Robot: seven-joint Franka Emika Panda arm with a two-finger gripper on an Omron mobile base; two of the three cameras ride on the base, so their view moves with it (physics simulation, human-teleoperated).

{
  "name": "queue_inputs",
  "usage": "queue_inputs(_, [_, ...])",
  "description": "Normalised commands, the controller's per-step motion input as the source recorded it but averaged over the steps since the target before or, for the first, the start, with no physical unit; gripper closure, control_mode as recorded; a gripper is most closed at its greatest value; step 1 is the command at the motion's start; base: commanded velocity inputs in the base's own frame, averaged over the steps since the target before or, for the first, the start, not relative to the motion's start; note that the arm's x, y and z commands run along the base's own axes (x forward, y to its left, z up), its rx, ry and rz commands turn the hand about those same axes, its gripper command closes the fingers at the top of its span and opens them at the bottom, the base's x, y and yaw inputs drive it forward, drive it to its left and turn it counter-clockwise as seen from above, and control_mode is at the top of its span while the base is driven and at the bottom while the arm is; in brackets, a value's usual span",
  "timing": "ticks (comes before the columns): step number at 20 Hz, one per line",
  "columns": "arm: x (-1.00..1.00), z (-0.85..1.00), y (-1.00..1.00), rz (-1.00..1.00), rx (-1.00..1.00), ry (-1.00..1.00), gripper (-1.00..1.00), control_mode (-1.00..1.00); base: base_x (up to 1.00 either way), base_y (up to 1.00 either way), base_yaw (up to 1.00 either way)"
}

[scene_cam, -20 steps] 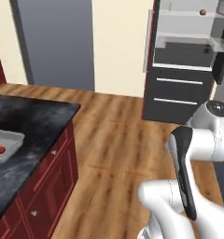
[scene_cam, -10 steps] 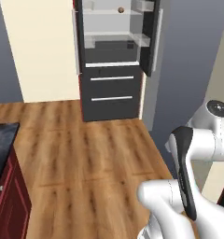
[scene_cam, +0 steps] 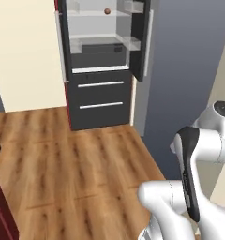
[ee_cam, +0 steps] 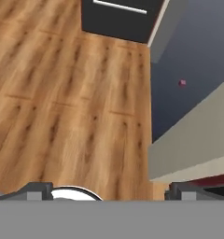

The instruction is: Place one onion and one steak in each tupperware on the nearby counter, to pack two identical lunches.

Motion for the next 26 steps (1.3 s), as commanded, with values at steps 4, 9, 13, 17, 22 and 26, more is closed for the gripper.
queue_inputs(4, [0.0, 0.0, 0.0, 0.0, 0.0, 0.0, -1.0, 1.0, 1.0, 0.22, 0.0])
queue_inputs(9, [0.0, 0.0, 0.0, 0.0, 0.0, 0.0, -1.0, 1.0, 1.0, 0.19, 0.0])
queue_inputs(13, [0.0, 0.0, 0.0, 0.0, 0.0, 0.0, -1.0, 1.0, 1.0, 0.0, 0.0])
queue_inputs(17, [0.0, 0.0, 0.0, 0.0, 0.0, 0.0, -1.0, 1.0, 1.0, 0.0, 0.0])
queue_inputs(22, [0.0, 0.0, 0.0, 0.0, 0.0, 0.0, -1.0, 1.0, 1.0, 0.0, 0.0])
queue_inputs(26, [0.0, 0.0, 0.0, 0.0, 0.0, 0.0, -1.0, 1.0, 1.0, 0.0, 0.0])
